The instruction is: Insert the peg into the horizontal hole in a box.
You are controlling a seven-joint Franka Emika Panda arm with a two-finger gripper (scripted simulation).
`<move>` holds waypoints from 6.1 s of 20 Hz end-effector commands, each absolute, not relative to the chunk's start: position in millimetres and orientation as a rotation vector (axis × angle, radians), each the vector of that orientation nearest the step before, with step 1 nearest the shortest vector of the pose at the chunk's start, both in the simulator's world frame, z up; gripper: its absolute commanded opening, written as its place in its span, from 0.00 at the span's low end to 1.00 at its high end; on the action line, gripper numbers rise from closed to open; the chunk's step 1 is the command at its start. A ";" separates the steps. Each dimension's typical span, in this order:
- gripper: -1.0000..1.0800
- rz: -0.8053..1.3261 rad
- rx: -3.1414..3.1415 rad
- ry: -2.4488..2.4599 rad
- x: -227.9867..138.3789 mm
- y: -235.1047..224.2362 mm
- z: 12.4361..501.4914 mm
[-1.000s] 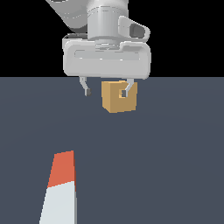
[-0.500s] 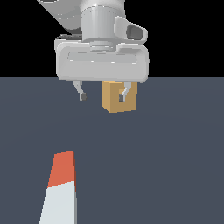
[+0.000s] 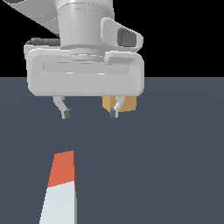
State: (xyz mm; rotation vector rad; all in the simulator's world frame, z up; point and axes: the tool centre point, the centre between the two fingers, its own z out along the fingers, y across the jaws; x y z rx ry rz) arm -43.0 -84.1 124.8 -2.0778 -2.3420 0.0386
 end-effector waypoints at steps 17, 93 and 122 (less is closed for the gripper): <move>0.96 0.005 -1.867 -2.526 -64.5 -201.9 76.0; 0.00 0.000 -1.791 -2.582 77.6 111.7 90.4; 0.00 -0.003 -1.778 -2.591 109.1 172.6 105.1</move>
